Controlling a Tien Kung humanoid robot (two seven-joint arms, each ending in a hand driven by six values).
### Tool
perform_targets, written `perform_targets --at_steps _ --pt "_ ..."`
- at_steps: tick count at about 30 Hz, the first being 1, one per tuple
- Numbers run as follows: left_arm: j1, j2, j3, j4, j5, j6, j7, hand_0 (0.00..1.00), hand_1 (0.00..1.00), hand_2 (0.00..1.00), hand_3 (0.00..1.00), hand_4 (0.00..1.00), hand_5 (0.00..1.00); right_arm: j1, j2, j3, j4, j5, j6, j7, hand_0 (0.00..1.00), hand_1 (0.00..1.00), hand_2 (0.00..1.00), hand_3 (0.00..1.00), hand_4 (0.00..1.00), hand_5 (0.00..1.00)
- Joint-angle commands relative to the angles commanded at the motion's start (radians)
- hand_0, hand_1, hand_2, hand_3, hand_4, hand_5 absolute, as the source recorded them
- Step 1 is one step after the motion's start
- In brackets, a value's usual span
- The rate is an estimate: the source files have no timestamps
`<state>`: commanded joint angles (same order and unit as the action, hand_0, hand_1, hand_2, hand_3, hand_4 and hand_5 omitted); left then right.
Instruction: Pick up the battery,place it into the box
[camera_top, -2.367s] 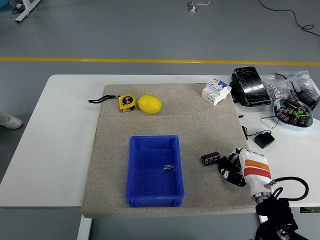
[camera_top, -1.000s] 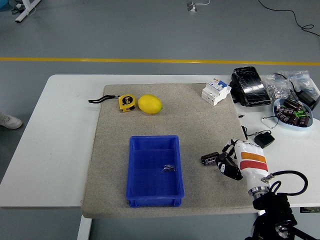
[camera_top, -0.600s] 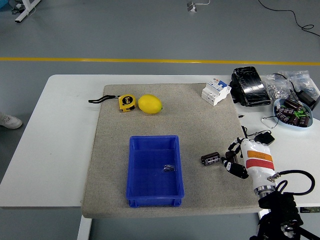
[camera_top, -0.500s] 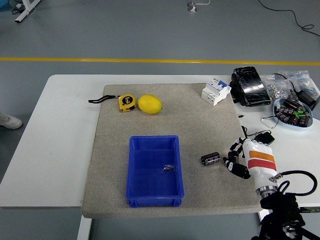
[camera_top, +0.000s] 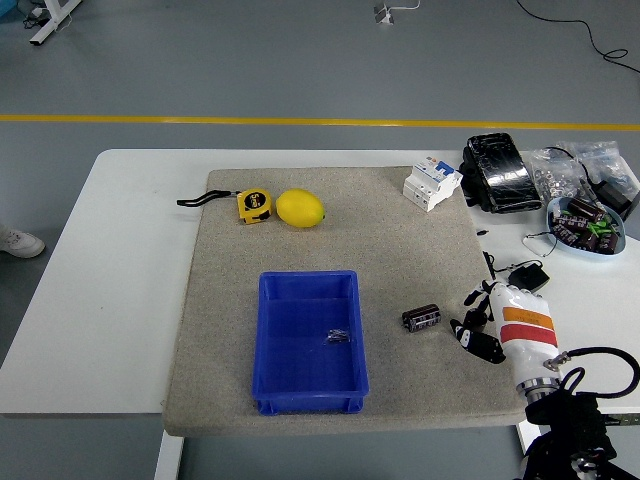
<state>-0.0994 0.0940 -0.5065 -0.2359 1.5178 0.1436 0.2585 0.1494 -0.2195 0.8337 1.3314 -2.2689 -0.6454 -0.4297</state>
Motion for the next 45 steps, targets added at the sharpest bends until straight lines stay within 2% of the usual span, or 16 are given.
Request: perform_targets --at_steps 5,6,11,12,28,45 --pt "-0.001 0.001 0.002 0.000 -0.001 -0.002 -0.001 0.731 0.634 0.705 0.669 0.712 0.668 0.000 -0.003 0.013 0.005 0.000 0.008 0.009 0.201 0.355 0.411 0.464 0.865 0.156" --pt "-0.001 0.001 0.001 0.000 0.000 -0.002 -0.001 0.730 0.632 0.705 0.669 0.713 0.666 0.000 -0.004 0.015 0.007 0.000 0.018 0.010 0.225 0.398 0.459 0.476 0.841 0.262" --pt "-0.002 0.002 0.003 0.000 -0.002 -0.003 -0.001 0.730 0.632 0.705 0.669 0.713 0.666 -0.005 -0.009 0.021 0.011 0.000 0.063 0.016 0.225 0.398 0.459 0.476 0.841 0.262" --pt "-0.002 0.002 0.002 0.000 -0.001 -0.003 -0.001 0.730 0.631 0.704 0.670 0.713 0.667 -0.006 -0.009 0.021 0.012 0.000 0.069 0.017 0.213 0.415 0.497 0.504 0.964 0.356" --pt "0.004 0.004 -0.006 -0.001 0.012 -0.012 0.002 0.728 0.630 0.704 0.670 0.713 0.666 -0.040 -0.021 0.035 0.043 0.000 0.102 0.016 0.190 0.410 0.502 0.510 0.987 0.370" --pt "0.004 0.002 -0.006 -0.001 0.013 -0.011 0.001 0.728 0.630 0.703 0.671 0.715 0.665 -0.051 -0.034 0.051 0.027 0.000 0.095 0.023 0.180 0.379 0.471 0.494 0.933 0.337"
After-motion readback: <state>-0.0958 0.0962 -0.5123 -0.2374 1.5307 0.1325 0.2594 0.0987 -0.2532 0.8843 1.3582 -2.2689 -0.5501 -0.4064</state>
